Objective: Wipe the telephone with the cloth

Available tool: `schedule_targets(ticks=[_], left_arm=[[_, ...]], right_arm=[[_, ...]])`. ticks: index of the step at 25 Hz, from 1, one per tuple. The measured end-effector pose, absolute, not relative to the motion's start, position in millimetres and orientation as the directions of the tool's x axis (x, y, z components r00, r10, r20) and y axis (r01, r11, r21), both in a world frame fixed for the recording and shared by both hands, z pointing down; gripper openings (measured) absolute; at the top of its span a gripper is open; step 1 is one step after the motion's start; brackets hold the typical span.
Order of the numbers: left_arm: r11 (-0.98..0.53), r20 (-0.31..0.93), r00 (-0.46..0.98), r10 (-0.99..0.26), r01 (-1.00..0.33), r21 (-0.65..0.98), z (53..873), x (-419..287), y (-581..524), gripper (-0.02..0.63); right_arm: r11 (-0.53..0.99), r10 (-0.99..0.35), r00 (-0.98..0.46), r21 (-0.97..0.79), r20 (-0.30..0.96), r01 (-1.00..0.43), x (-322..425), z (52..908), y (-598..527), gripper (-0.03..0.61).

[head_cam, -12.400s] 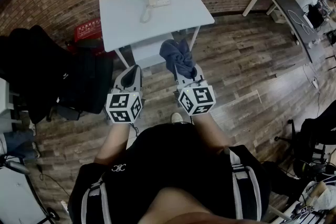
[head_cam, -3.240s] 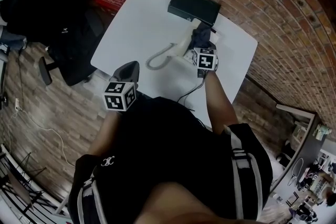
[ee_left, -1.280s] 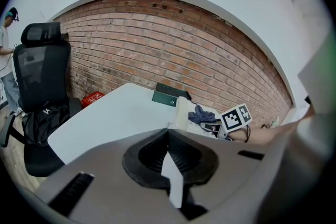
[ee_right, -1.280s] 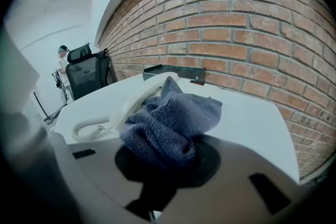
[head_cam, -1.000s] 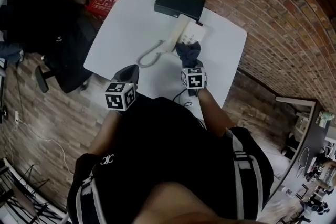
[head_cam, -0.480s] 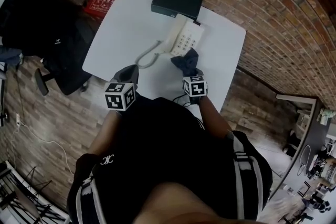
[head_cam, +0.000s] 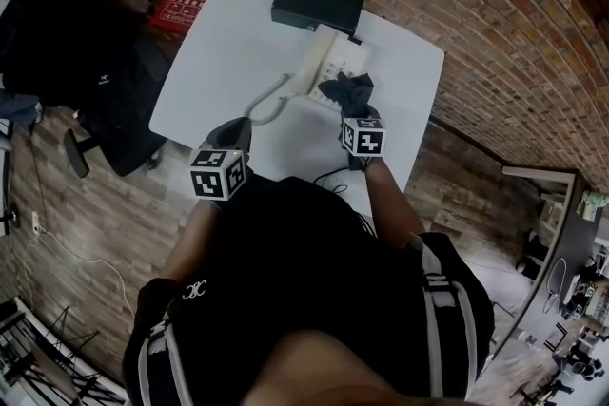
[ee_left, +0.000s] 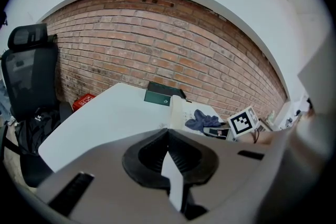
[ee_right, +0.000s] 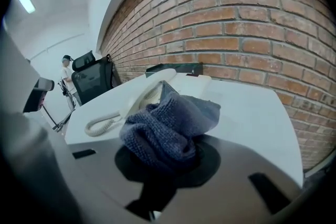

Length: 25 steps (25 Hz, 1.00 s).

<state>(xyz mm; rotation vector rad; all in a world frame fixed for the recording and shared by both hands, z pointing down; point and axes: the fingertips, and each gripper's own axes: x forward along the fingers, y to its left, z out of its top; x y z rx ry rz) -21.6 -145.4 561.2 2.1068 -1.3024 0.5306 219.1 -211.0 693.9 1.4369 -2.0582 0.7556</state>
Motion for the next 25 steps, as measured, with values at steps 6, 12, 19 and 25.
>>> schedule_targets(ticks=[6, 12, 19, 25], left_arm=[[-0.327, 0.615, 0.429, -0.662, -0.903, 0.278, 561, -25, -146, -0.008], [-0.317, 0.619, 0.421, -0.663, -0.907, 0.277, 562, -29, -145, -0.008], [-0.298, 0.629, 0.405, -0.664, -0.914, 0.274, 566, -35, -141, -0.008], [-0.302, 0.618, 0.408, -0.672, -0.913, 0.274, 561, -31, -142, -0.008]], right_arm=[[0.257, -0.685, -0.257, -0.105, 0.682, -0.961, 233, 691, -244, 0.048], [0.117, -0.722, -0.196, -0.162, 0.664, -0.980, 255, 676, -282, 0.049], [0.045, -0.738, -0.159, -0.187, 0.656, -0.981, 272, 666, -318, 0.055], [0.012, -0.737, -0.139, -0.193, 0.661, -0.981, 278, 659, -334, 0.055]])
